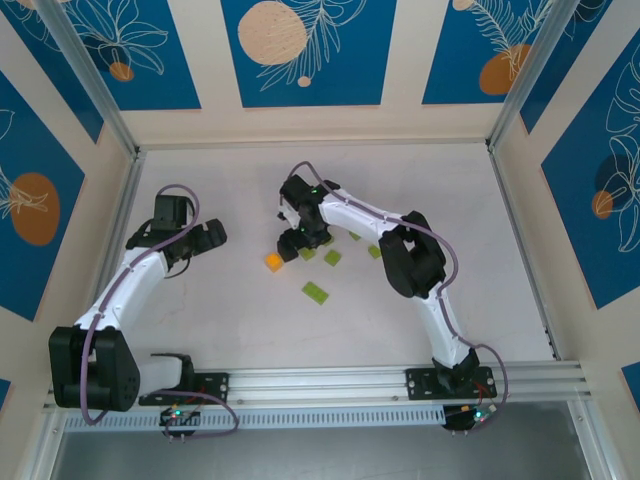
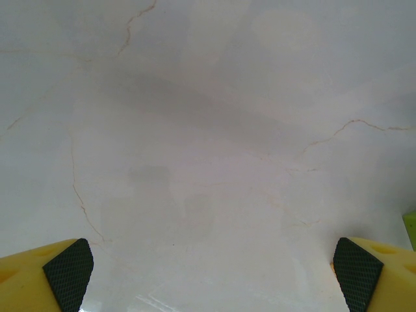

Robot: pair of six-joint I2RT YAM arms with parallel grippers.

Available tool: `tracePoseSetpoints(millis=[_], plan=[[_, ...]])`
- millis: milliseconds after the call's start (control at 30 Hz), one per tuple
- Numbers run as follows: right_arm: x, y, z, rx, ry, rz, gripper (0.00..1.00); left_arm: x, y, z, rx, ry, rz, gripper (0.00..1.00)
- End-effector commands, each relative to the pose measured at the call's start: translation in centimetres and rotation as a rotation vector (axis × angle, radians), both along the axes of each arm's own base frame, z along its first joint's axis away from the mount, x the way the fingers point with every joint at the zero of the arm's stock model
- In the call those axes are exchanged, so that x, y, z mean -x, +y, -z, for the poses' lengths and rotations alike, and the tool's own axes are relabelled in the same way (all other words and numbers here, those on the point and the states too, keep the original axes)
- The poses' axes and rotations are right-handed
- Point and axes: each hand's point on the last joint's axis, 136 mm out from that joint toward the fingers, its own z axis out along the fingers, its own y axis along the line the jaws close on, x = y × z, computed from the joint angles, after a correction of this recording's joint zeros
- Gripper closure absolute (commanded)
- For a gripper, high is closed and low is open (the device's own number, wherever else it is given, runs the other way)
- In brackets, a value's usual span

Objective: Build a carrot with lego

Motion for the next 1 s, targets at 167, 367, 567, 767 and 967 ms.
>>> tracePoseSetpoints(millis=[167,367,567,767,967], plan=[[-0.3,-1.0,-3.7,-0.003,-0.046,0.017,0.23,-0.1,0.5,-0.2,-0.001,0.005,-0.015,0.02],[-0.8,-1.4,-2.7,0.017,-0.029,0.022,0.24,-0.2,0.5,-0.3,-0.002,0.005,-0.015,0.02],[-1.0,-1.6,-1.3,0.030,-0.001,0.018,0.26,-0.2,0.5,-0.3,-0.003,0.005,-0.013,0.02],[-1.1,-1.3,-0.5,0.034,0.017,0.012,0.27,-0.3,0.5,-0.1,-0.003,0.011,-0.013,0.03],[-1.2,-1.3,0.4,0.049,0.030,0.011,0.30,-0.3,0.5,-0.1,-0.004,0.013,-0.011,0.03]])
